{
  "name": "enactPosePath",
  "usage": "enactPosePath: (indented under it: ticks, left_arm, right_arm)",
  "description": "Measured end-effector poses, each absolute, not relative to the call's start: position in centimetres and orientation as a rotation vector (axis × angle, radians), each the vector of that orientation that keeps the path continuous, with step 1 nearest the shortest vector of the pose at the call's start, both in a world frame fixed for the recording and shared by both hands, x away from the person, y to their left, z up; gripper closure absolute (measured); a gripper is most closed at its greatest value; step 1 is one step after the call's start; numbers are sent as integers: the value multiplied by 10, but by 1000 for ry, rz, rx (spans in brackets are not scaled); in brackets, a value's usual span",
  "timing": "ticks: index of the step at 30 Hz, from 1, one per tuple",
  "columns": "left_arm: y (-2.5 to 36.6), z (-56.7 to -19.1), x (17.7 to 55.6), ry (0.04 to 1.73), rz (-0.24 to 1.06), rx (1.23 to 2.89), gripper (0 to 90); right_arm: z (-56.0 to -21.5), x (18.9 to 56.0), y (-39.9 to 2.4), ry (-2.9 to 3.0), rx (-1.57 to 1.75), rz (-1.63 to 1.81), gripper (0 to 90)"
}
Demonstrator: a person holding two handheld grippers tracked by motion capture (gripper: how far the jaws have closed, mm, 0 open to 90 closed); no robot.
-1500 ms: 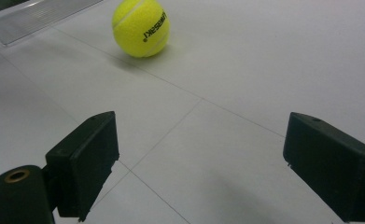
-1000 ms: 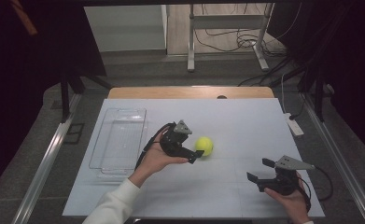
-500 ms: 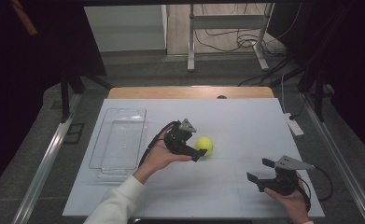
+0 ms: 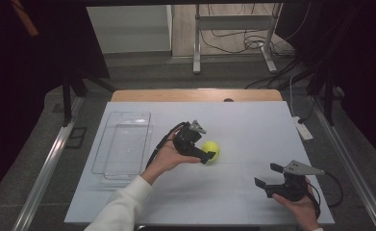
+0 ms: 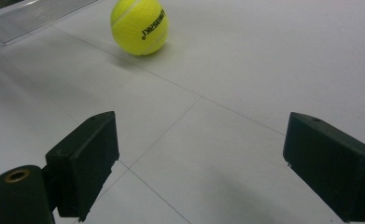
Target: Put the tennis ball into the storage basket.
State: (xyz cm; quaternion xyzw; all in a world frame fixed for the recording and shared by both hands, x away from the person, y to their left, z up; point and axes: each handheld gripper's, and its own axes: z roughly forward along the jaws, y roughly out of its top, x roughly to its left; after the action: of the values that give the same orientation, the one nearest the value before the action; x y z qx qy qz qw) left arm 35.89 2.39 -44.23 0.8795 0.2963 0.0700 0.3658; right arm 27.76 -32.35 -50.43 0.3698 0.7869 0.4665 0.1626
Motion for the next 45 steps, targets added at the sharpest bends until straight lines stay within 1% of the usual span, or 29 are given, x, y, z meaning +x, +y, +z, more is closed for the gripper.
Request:
enactPosePath:
  ticks: [22, 27, 45]
  left_arm:
    - [8, -444, 377, 756, 155, 2315, 91]
    - [4, -448, 384, 764, 131, 2328, 88]
    - [-5, -458, 395, 786, 104, 2367, 76]
  right_arm:
    - [-505, 278, -324, 2247, 1056, 1331, 106]
    - [-505, 278, -324, 2247, 1057, 1331, 106]
    - [-505, 278, -323, 2251, 1056, 1322, 107]
